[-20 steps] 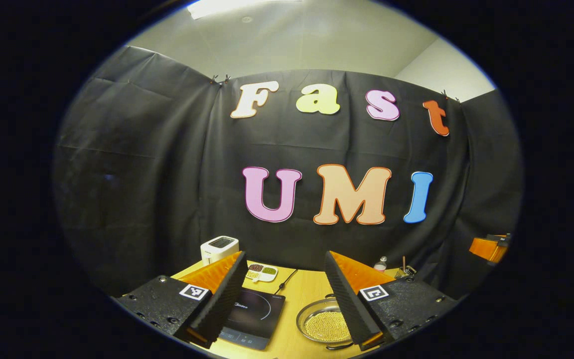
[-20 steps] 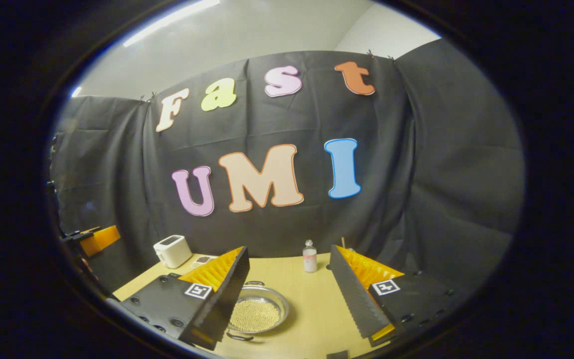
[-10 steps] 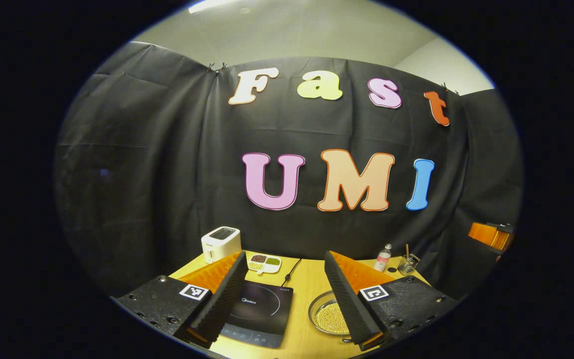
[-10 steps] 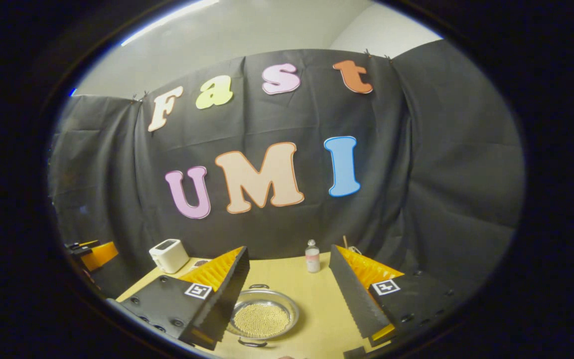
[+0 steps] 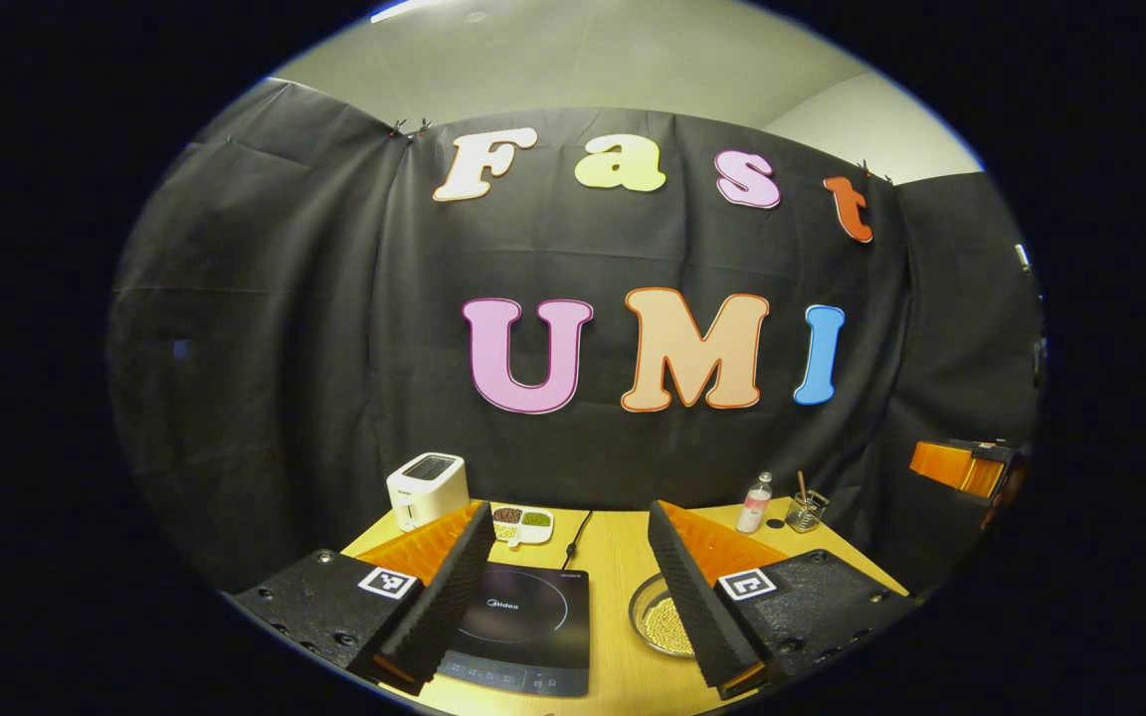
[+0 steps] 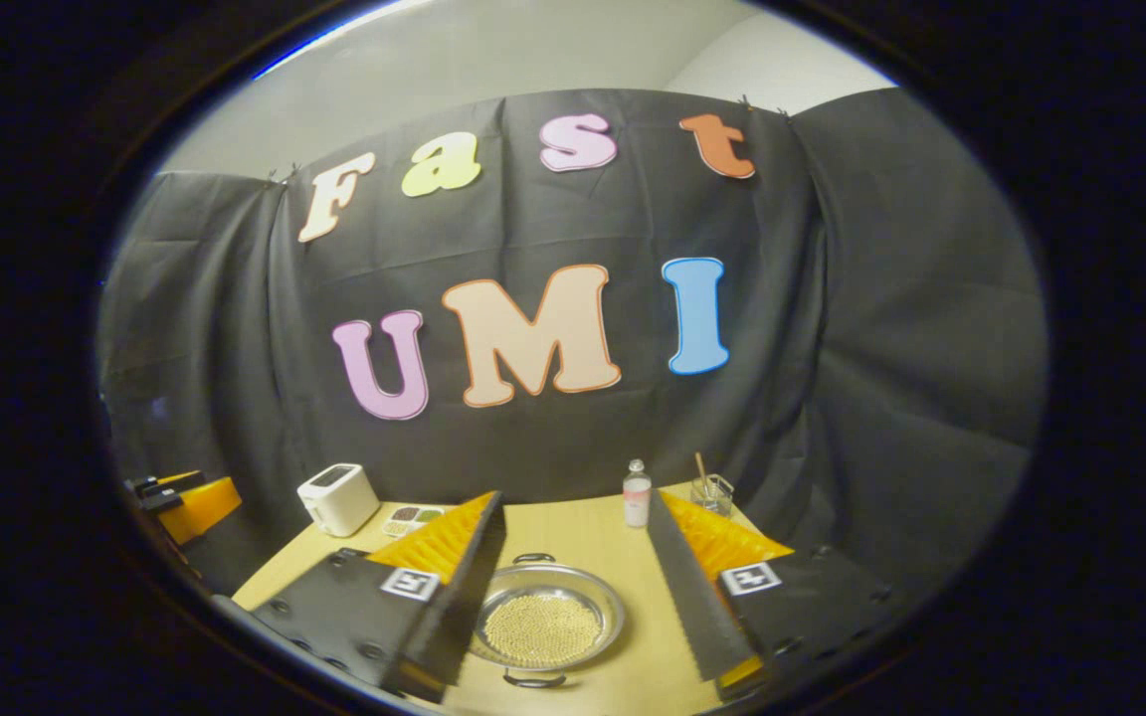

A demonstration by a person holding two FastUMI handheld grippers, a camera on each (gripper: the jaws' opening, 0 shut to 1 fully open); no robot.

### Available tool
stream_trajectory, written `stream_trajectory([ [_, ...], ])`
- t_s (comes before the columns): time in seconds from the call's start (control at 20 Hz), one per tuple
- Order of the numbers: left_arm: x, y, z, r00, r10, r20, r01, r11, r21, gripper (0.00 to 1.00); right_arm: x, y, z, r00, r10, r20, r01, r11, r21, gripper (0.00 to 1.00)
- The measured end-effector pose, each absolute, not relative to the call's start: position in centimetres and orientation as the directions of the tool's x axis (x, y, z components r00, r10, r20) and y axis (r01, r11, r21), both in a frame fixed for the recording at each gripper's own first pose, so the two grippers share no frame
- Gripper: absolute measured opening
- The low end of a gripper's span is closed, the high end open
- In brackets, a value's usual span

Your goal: First push the handle of the pot to place it horizontally, then grasp the pot with both hands and set it on the induction cooktop.

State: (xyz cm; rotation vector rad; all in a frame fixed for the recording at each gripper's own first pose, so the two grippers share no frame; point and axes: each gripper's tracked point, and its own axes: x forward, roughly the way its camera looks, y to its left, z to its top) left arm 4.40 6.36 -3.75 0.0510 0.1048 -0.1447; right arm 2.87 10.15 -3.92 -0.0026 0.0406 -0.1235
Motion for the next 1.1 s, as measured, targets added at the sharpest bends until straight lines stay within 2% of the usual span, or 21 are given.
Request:
stream_trajectory([
  [0.05,4.4,6.6,-3.8,0.983,-0.147,-0.109,0.153,0.987,0.042,0.94,2.8,11.0,-4.1,0.992,-0.12,-0.044,0.12,0.993,-0.006,0.6],
  [0.1,4.4,6.9,-3.9,0.982,-0.154,-0.108,0.16,0.986,0.043,0.9,2.9,11.8,-4.7,0.992,-0.113,-0.054,0.113,0.994,-0.006,0.59],
  [0.15,4.5,7.1,-3.9,0.981,-0.161,-0.11,0.167,0.985,0.047,0.9,3.0,12.7,-5.2,0.992,-0.107,-0.068,0.107,0.994,-0.005,0.59],
  [0.2,4.5,7.5,-4.3,0.979,-0.166,-0.117,0.174,0.983,0.056,0.94,2.9,13.1,-5.6,0.991,-0.109,-0.072,0.109,0.994,-0.007,0.59],
  [0.25,4.5,7.8,-4.4,0.978,-0.172,-0.119,0.18,0.981,0.065,0.9,3.0,14.0,-5.7,0.993,-0.096,-0.074,0.097,0.995,0.002,0.56],
  [0.4,4.5,8.6,-4.6,0.973,-0.196,-0.12,0.204,0.977,0.062,0.9,2.5,16.0,-7.4,0.992,-0.08,-0.102,0.08,0.997,-0.008,0.46],
  [0.45,4.5,8.9,-4.9,0.972,-0.202,-0.123,0.21,0.976,0.059,0.9,2.3,16.6,-8.1,0.99,-0.074,-0.118,0.073,0.997,-0.015,0.38],
  [0.55,4.4,9.5,-5.2,0.968,-0.213,-0.13,0.222,0.973,0.057,0.9,2.2,17.3,-8.8,0.988,-0.088,-0.13,0.086,0.996,-0.017,0.38],
  [0.6,4.4,9.8,-5.6,0.967,-0.216,-0.133,0.225,0.973,0.058,0.9,1.9,17.4,-9.3,0.985,-0.103,-0.137,0.104,0.995,-0.002,0.19],
  [0.65,4.4,10.1,-5.7,0.967,-0.217,-0.136,0.227,0.972,0.061,0.95,1.8,17.9,-9.8,0.984,-0.097,-0.148,0.101,0.995,0.022,0.0],
  [0.8,4.5,10.9,-6.5,0.964,-0.219,-0.153,0.23,0.971,0.059,0.94,2.1,18.9,-11.8,0.977,-0.079,-0.197,0.091,0.994,0.056,0.0],
  [0.9,4.6,11.4,-7.3,0.961,-0.22,-0.168,0.232,0.971,0.053,0.94,2.3,18.9,-13.9,0.968,-0.092,-0.234,0.098,0.995,0.013,0.0],
  [0.95,4.7,11.6,-7.7,0.96,-0.218,-0.176,0.23,0.972,0.052,0.9,2.4,19.0,-15.5,0.959,-0.095,-0.267,0.097,0.995,-0.005,0.0],
  [1.0,4.8,12.0,-8.1,0.959,-0.216,-0.183,0.229,0.972,0.05,0.9,2.1,19.4,-17.1,0.949,-0.091,-0.302,0.094,0.996,-0.007,0.0],
  [1.05,4.9,12.2,-8.4,0.958,-0.215,-0.19,0.228,0.973,0.049,0.9,2.0,19.7,-18.7,0.937,-0.083,-0.34,0.09,0.996,0.005,0.07],
  [1.1,5.0,12.5,-8.9,0.957,-0.212,-0.198,0.225,0.973,0.05,0.9,1.9,20.1,-20.2,0.925,-0.071,-0.373,0.087,0.996,0.026,0.07],
])
